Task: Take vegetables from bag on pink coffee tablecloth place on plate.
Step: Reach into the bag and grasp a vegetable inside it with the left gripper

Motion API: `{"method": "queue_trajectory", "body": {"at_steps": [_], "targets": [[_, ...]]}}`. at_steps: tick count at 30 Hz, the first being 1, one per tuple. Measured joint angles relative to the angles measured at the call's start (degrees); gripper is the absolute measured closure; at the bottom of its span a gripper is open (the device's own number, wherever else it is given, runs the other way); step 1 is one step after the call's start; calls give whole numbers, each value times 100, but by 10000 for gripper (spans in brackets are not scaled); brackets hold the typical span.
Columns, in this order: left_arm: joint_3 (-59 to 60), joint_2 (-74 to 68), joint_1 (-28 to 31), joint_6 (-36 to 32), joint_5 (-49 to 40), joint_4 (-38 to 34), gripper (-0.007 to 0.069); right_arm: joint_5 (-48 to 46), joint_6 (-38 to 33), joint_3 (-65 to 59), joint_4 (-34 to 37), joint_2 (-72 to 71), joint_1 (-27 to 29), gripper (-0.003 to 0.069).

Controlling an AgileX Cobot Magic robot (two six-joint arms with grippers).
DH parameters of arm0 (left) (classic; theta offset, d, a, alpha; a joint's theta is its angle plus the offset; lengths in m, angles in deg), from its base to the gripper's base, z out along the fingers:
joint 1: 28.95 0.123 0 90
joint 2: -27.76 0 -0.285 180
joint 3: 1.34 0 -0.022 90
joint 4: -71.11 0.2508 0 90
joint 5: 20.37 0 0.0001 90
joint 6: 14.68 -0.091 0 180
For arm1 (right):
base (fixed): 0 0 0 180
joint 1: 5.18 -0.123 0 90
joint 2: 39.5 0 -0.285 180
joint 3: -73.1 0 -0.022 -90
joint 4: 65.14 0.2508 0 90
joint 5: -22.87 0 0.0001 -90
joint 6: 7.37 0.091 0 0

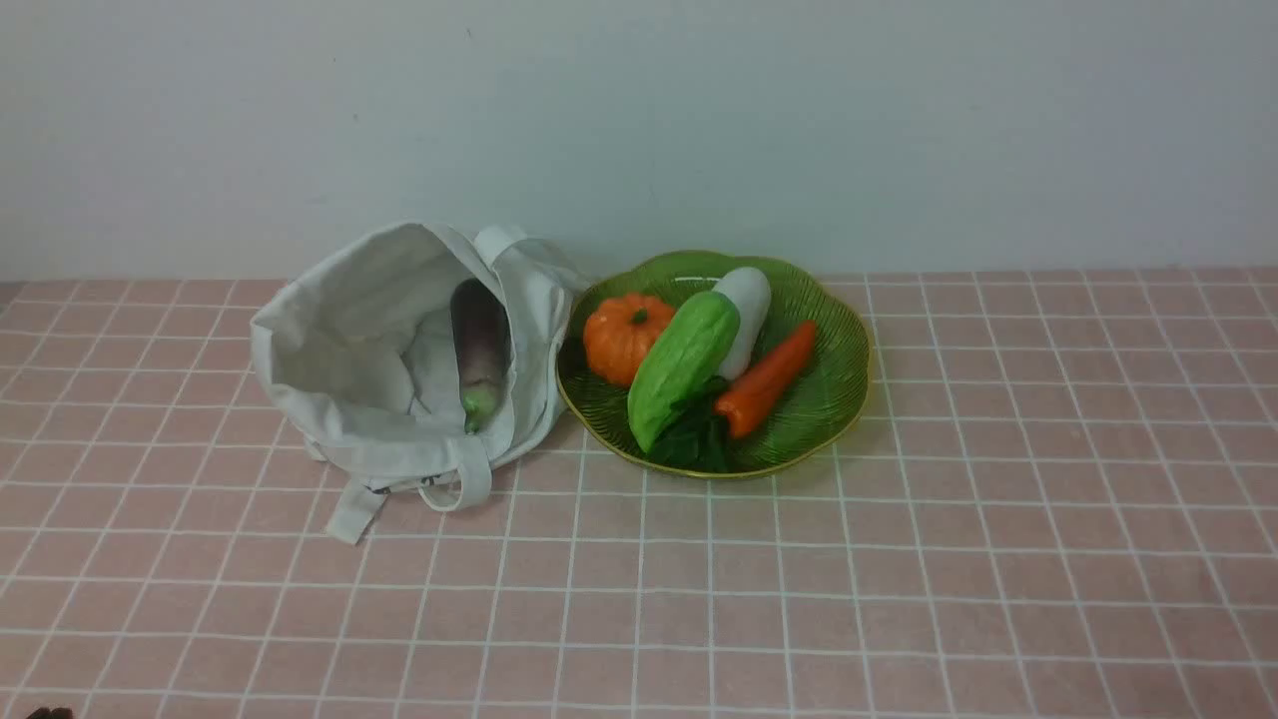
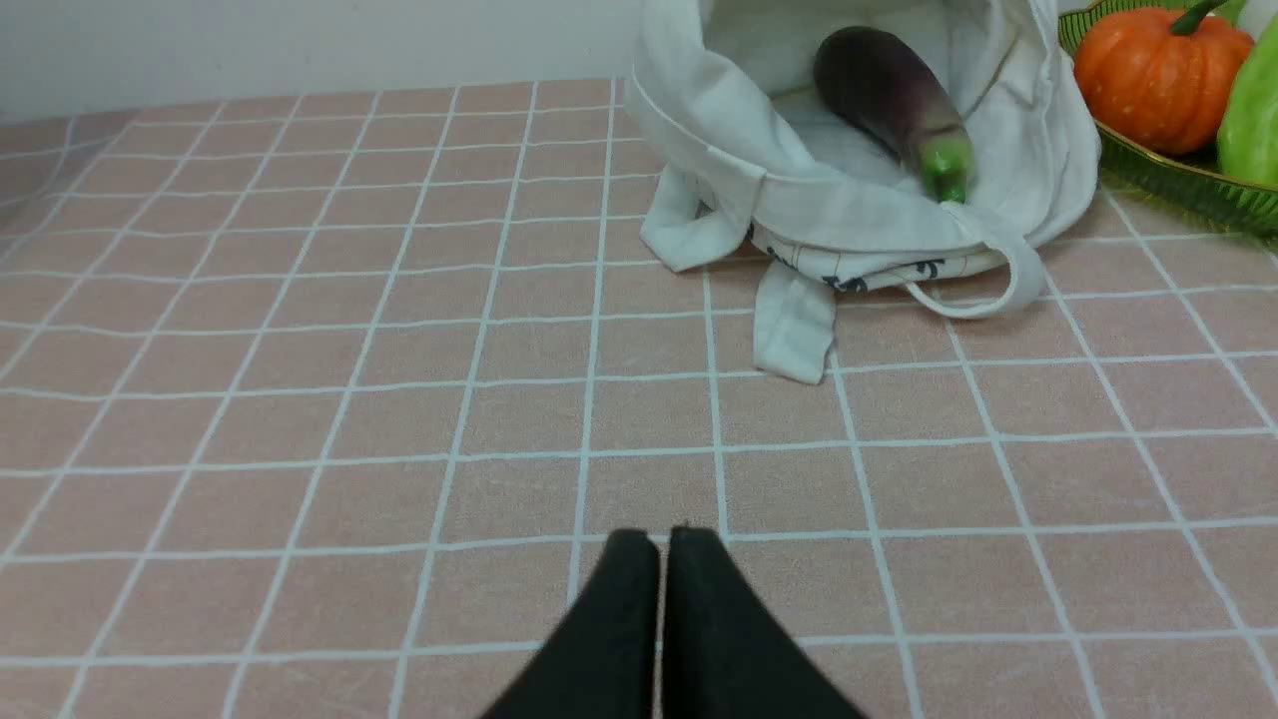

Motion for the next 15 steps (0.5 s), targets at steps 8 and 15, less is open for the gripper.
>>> {"method": "queue_trajectory", "body": {"at_steps": [8, 15], "targets": [[0, 0, 0, -107, 0, 5, 629, 0, 0, 0, 0, 0, 0, 675], [0, 0, 0, -147, 0, 5, 629, 0, 0, 0, 0, 0, 0, 675]]}}
